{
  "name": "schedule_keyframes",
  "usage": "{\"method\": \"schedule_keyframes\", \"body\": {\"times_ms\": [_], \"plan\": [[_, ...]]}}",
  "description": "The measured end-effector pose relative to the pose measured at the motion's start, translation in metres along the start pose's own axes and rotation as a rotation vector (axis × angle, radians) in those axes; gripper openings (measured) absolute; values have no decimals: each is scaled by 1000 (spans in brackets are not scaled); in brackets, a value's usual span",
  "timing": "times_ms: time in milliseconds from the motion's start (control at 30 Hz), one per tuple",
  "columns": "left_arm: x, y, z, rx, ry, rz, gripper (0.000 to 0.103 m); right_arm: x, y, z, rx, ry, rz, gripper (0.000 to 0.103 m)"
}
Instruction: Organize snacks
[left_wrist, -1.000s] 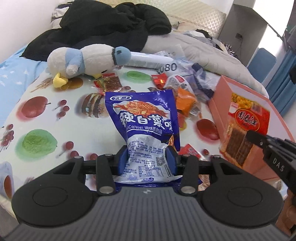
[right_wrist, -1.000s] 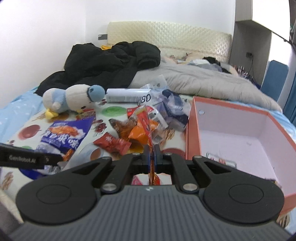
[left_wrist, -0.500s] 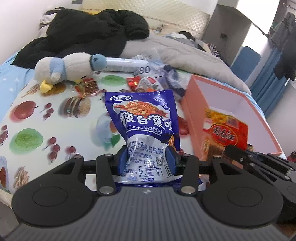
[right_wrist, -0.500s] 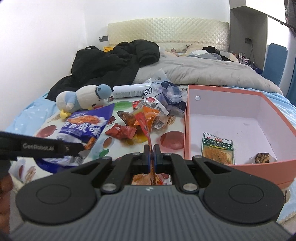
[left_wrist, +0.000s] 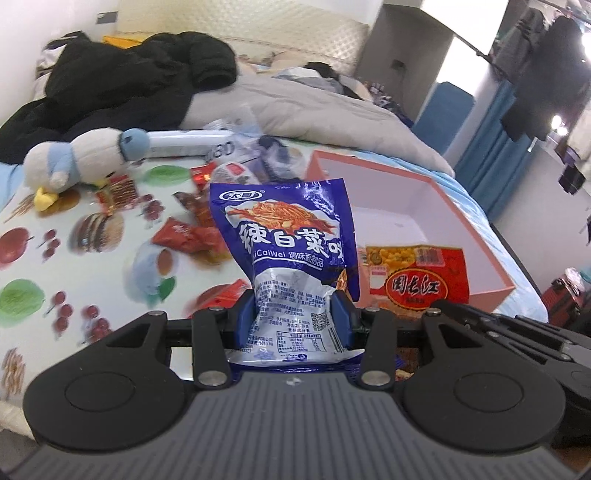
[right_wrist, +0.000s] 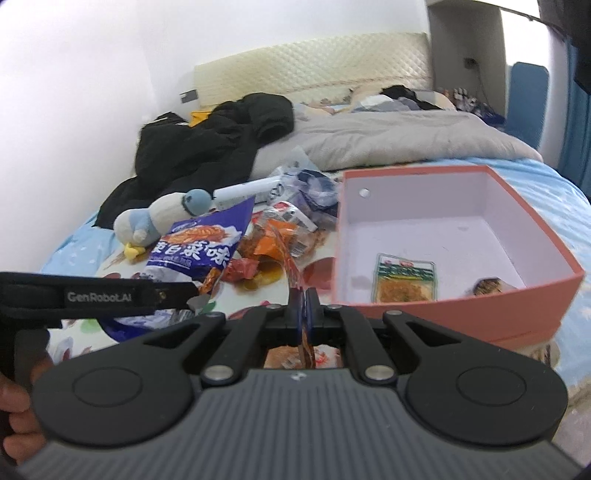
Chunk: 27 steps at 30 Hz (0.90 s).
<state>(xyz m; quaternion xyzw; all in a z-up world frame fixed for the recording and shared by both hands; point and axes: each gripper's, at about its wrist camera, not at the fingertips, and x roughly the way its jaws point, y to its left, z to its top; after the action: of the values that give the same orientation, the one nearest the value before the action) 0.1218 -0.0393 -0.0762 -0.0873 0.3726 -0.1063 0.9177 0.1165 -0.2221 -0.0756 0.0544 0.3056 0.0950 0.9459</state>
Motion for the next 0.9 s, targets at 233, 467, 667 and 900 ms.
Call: {"method": "schedule_keyframes", "body": {"times_ms": [233, 467, 667, 900], "plan": [[10, -32, 19, 48, -4, -57, 50, -13, -28, 7, 42, -6, -32, 5], [37, -68, 58, 101, 2, -127, 50, -19, -55, 38, 44, -77, -77, 5], [73, -101, 107, 177, 27, -150, 50, -11, -71, 77, -13, -142, -132, 5], [140, -134, 140, 273, 114, -94, 50, 46, -128, 118, 87, -35, -116, 5]]}}
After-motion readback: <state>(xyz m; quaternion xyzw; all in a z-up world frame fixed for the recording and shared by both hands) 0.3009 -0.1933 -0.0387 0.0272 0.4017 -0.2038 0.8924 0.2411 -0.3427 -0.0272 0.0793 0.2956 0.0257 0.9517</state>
